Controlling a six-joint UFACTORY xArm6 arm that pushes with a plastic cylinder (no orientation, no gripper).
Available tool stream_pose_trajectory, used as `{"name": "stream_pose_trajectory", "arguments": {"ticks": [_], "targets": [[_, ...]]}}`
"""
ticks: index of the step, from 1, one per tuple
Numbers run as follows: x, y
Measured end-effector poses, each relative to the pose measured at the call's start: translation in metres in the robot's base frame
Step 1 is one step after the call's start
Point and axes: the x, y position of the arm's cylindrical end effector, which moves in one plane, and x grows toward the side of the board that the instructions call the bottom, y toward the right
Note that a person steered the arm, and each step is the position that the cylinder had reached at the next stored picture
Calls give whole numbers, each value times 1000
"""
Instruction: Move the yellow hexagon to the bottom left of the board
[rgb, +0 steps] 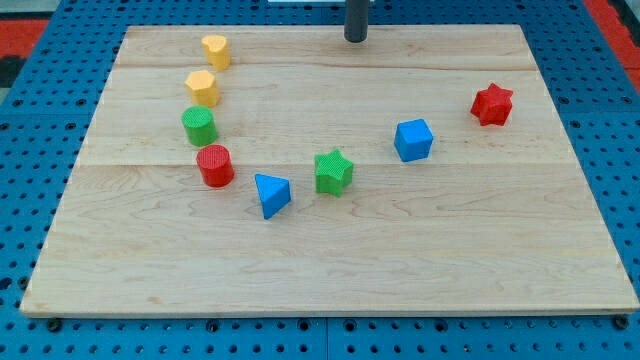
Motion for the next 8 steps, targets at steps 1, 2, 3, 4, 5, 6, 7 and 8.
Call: {"name": "stream_pose_trajectory", "arguments": {"ticks": [1, 2, 3, 4, 5, 6, 7, 8], "targets": [[-2, 0], [-17, -12], [-16, -79], [-6, -176], [23, -189], [75, -186], [98, -154], [133, -154]]}}
